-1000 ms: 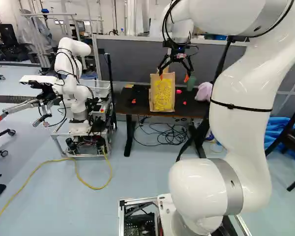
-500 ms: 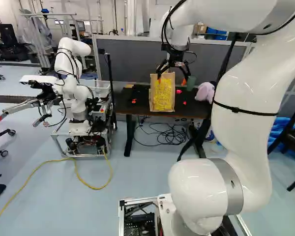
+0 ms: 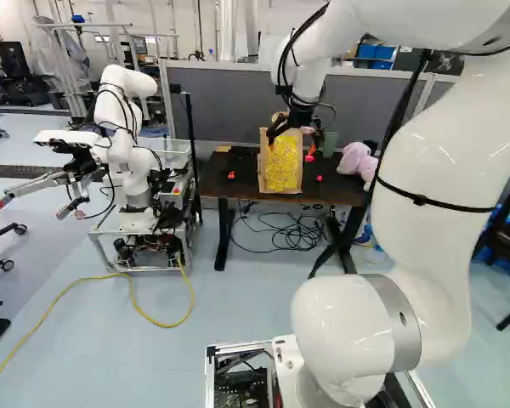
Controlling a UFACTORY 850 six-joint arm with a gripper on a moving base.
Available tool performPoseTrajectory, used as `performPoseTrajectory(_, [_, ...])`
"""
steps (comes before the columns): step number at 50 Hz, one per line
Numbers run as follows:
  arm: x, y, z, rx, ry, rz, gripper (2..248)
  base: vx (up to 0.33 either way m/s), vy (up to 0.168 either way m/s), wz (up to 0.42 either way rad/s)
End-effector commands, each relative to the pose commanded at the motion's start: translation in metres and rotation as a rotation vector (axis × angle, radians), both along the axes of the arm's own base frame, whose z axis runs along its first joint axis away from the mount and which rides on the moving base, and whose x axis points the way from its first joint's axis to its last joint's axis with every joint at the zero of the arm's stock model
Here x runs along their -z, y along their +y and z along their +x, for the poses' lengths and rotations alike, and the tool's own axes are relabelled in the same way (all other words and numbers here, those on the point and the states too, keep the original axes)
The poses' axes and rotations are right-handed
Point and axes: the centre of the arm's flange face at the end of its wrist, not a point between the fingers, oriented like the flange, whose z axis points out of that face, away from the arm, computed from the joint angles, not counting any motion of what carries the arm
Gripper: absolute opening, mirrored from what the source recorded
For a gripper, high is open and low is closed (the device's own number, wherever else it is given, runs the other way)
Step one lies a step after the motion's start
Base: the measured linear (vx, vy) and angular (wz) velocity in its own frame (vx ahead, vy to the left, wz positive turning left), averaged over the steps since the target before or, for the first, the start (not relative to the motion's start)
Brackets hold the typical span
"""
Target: Pick up the bag on the ground and place it on the table
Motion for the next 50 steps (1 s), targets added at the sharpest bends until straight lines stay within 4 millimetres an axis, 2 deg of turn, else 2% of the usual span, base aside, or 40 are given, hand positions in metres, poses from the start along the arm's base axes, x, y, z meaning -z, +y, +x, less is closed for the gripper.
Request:
performPoseTrajectory(24, [0.049,0.012,-0.037,-0.045,-0.187,-0.015,247,0.000,0.000,0.000])
performPoseTrajectory(50, [0.099,0.025,-0.091,-0.089,-0.395,-0.035,247,0.000,0.000,0.000])
